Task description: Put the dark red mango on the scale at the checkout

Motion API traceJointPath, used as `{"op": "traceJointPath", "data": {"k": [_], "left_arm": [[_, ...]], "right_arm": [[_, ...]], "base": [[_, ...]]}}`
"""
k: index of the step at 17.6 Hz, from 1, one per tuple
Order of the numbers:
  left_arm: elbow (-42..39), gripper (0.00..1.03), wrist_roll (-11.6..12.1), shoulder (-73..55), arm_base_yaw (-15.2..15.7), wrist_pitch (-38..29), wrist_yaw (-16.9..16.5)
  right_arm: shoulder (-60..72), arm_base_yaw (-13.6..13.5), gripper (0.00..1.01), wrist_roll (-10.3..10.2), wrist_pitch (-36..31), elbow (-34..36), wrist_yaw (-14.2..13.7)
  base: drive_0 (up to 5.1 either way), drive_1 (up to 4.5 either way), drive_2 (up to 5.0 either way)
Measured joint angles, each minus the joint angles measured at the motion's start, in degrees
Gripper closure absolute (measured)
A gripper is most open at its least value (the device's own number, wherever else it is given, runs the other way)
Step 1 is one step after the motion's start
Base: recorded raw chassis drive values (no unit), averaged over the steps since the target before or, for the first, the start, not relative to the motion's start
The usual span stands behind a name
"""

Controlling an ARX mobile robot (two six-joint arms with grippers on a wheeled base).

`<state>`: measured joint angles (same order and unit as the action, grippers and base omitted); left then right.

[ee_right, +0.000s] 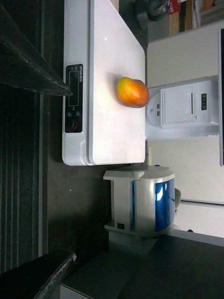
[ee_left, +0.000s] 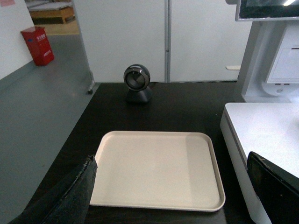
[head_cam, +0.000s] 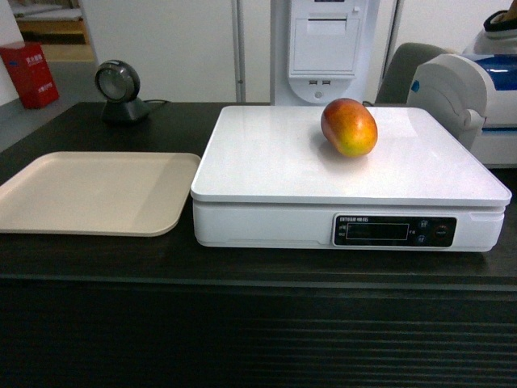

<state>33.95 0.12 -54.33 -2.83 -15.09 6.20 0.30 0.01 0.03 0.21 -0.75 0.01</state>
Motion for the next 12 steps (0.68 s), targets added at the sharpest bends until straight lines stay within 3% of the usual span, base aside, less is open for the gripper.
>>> {"op": "traceJointPath", "data": {"k": [2, 3, 4, 7, 9, 11, 12], "left_arm": [[-0.46, 0.06, -0.11, 0.09, 0.04, -0.96, -0.26], [-1.9, 0.1, -0.09, 0.22, 0.92, -4.9, -2.73], [-10.88, 0.41, -0.11, 5.38, 3.06, -11.34, -5.79], [-14.29, 0.55, -0.09, 7.23, 2.93, -12.37, -6.03], [-19.41, 0.83, -0.09, 11.13, 2.84, -13.29, -6.08], [-22.23, 1.02, -0.15, 14.14, 2.84, -13.35, -6.08], [-23.8, 1.01, -0.09, 15.74, 2.84, -13.14, -6.05]], "right_arm": [[0.0, 0.0, 0.03, 0.0, 0.0, 0.0, 0.0], [0.0, 0.0, 0.03, 0.0, 0.0, 0.0, 0.0], [0.0, 0.0, 0.03, 0.0, 0.02, 0.0, 0.0], [0.0, 0.0, 0.03, 0.0, 0.0, 0.0, 0.0], [0.0, 0.0, 0.03, 0.0, 0.0, 0.0, 0.0], [0.0, 0.0, 0.03, 0.0, 0.0, 0.0, 0.0], [-0.02, 0.0, 0.03, 0.0, 0.0, 0.0, 0.0]], "base": [[0.0, 0.0, 0.0], [0.0, 0.0, 0.0], [0.0, 0.0, 0.0], [0.0, 0.0, 0.0], [0.0, 0.0, 0.0], [0.0, 0.0, 0.0], [0.0, 0.0, 0.0]]}}
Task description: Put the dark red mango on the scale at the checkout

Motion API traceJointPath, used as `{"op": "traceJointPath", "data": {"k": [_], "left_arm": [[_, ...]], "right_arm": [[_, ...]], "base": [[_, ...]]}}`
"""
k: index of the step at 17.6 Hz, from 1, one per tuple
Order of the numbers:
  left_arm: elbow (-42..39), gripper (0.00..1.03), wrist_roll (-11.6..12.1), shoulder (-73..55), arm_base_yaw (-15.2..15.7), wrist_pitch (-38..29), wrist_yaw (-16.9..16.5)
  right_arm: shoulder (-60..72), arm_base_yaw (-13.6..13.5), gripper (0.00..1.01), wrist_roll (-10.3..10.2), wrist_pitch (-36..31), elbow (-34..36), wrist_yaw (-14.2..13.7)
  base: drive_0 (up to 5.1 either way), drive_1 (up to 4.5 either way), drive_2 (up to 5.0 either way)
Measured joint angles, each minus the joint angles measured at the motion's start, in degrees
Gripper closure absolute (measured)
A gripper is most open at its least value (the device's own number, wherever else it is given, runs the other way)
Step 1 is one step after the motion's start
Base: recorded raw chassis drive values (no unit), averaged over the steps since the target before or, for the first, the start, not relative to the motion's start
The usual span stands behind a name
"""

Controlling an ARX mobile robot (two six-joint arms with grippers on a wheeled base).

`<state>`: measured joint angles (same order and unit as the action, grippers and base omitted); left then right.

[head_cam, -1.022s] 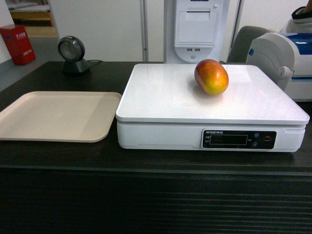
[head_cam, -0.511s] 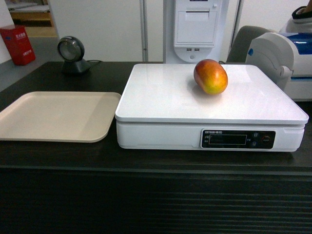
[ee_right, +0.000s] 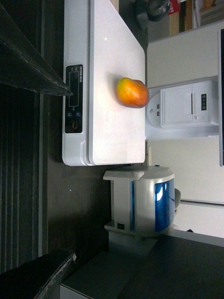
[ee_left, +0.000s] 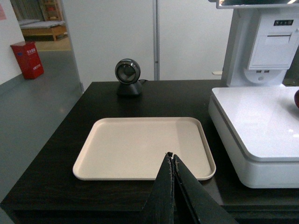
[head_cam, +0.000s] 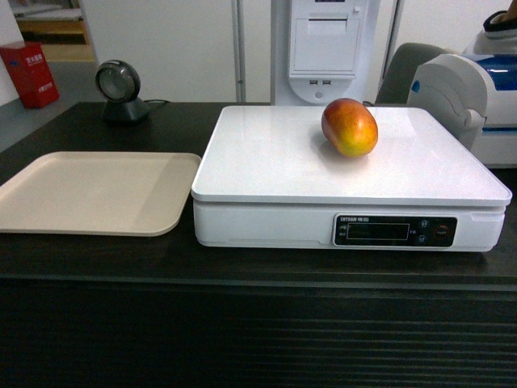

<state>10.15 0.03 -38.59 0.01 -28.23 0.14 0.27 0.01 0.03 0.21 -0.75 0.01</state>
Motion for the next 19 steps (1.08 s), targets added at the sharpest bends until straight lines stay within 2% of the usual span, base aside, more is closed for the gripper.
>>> {"op": "traceJointPath", "data": {"k": [6, 14, 15, 19], "left_arm": [[-5.51, 1.01, 0.0, 9.49, 0.0, 4.11, -0.02], [-7.82, 1.01, 0.0, 17.38, 0.0, 9.42, -0.02], [-9.2, 1.01, 0.0, 18.16, 0.0, 7.23, -0.02], [-9.62, 1.01, 0.0, 23.67, 0.0, 12.96, -0.09]], "right_arm": [[0.02, 0.0, 0.03, 0.0, 0.0, 0.0, 0.0], [0.02, 0.0, 0.03, 0.0, 0.0, 0.0, 0.0], [0.02, 0.0, 0.03, 0.0, 0.0, 0.0, 0.0], [0.02, 0.0, 0.03, 0.0, 0.0, 0.0, 0.0]], "base": [[0.0, 0.0, 0.0], [0.0, 0.0, 0.0], [0.0, 0.0, 0.0], [0.0, 0.0, 0.0]]}}
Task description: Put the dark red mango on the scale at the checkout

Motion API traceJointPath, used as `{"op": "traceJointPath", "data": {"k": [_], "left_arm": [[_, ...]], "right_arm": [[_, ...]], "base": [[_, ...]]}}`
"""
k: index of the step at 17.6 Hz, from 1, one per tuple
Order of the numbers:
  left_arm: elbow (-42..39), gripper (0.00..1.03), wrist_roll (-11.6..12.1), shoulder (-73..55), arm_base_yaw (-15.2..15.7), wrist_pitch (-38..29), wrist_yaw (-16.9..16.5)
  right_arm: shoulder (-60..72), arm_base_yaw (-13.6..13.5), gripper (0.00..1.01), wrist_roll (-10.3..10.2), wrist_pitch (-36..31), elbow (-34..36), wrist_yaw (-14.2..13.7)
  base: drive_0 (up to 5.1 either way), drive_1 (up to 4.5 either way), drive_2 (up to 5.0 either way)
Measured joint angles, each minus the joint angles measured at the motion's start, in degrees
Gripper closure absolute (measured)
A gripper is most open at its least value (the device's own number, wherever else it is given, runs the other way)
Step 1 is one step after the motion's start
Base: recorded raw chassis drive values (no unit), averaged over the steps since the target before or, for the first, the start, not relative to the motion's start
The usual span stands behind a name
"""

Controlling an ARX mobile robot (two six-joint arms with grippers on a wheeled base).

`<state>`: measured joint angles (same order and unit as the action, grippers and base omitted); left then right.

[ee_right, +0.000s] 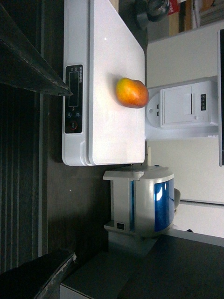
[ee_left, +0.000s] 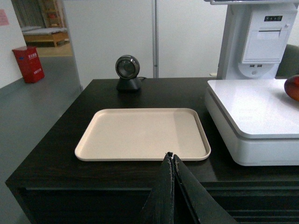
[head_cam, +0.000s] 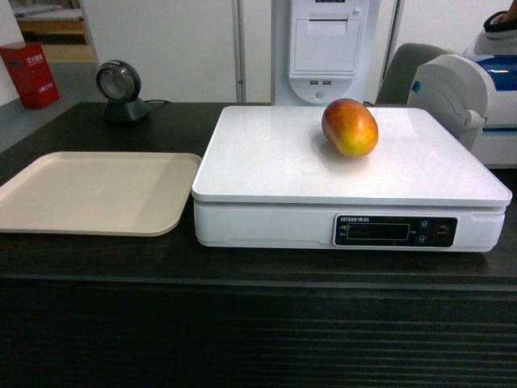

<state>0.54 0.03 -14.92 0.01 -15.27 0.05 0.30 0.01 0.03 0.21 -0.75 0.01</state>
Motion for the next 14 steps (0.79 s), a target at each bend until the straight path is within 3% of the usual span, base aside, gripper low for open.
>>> {"op": "traceJointPath", "data": {"k": [5, 7, 11, 12, 14], "left_arm": [[0.0, 1.01, 0.0, 4.9, 0.0, 5.14, 0.0], [0.04, 1.01, 0.0, 12.66, 0.0, 16.0, -0.13], [0.04, 1.01, 0.0, 14.38, -0.02, 15.26, -0.02], [0.04, 0.96, -0.02, 14.38, -0.02, 15.52, 0.04], [0.04, 0.73, -0.02, 14.38, -0.02, 15.5, -0.04]], "right_arm": [[0.0, 0.0, 0.03, 0.0, 0.0, 0.0, 0.0], [0.0, 0.0, 0.03, -0.02, 0.0, 0.0, -0.02], [0.0, 0.0, 0.03, 0.0, 0.04, 0.0, 0.0], [0.0, 0.0, 0.03, 0.0, -0.02, 0.0, 0.0], [0.0, 0.0, 0.03, 0.0, 0.0, 0.0, 0.0]], "base": [[0.0, 0.0, 0.0], [0.0, 0.0, 0.0], [0.0, 0.0, 0.0], [0.0, 0.0, 0.0], [0.0, 0.0, 0.0]]}}
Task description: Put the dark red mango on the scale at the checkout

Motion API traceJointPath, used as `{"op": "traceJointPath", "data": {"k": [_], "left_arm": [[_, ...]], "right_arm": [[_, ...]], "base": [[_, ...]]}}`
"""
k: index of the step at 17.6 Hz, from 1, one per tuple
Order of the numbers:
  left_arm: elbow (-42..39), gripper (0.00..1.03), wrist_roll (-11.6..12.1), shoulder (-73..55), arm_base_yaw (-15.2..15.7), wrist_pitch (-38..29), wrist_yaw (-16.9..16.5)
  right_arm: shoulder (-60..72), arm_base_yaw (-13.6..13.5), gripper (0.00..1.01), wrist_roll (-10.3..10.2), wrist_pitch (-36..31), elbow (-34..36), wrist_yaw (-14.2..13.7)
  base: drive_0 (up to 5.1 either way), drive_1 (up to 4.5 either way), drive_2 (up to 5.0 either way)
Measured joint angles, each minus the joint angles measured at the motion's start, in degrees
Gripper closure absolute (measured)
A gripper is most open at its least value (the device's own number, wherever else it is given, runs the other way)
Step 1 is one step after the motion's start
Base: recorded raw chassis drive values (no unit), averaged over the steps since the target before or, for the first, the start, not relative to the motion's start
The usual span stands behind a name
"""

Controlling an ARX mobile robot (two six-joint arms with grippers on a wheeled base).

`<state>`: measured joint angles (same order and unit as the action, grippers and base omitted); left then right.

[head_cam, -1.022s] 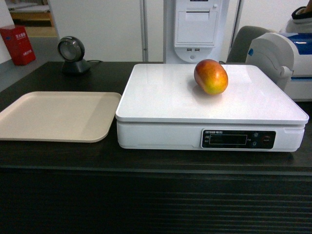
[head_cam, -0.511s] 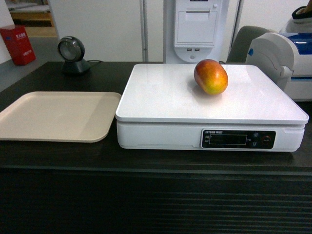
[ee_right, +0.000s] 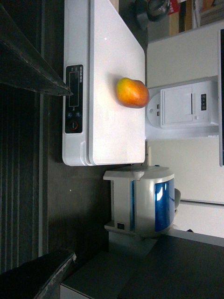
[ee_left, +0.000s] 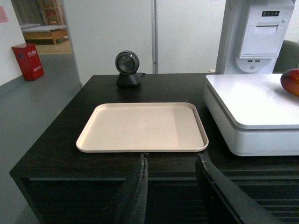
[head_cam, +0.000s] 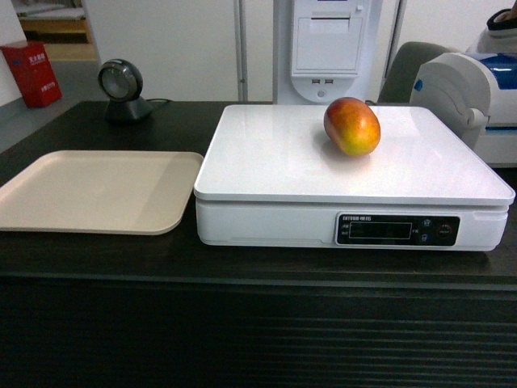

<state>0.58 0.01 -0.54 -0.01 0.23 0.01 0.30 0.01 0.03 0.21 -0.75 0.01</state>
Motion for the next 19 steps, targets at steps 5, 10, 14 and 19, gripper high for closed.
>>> {"op": "traceJointPath", "data": {"k": [5, 10, 14, 19], "left_arm": [[0.0, 0.13, 0.0, 0.0, 0.0, -0.02, 0.0], [0.0, 0.05, 0.02, 0.0, 0.0, -0.02, 0.02], [0.0, 0.05, 0.02, 0.0, 0.0, -0.02, 0.02], [0.0, 0.05, 0.02, 0.0, 0.0, -0.02, 0.02]], "right_arm": [[0.0, 0.0, 0.03, 0.0, 0.0, 0.0, 0.0], [0.0, 0.0, 0.03, 0.0, 0.0, 0.0, 0.0], [0.0, 0.0, 0.03, 0.0, 0.02, 0.0, 0.0], [0.0, 0.0, 0.03, 0.0, 0.0, 0.0, 0.0]], "base": [[0.0, 0.0, 0.0], [0.0, 0.0, 0.0], [0.0, 0.0, 0.0], [0.0, 0.0, 0.0]]}}
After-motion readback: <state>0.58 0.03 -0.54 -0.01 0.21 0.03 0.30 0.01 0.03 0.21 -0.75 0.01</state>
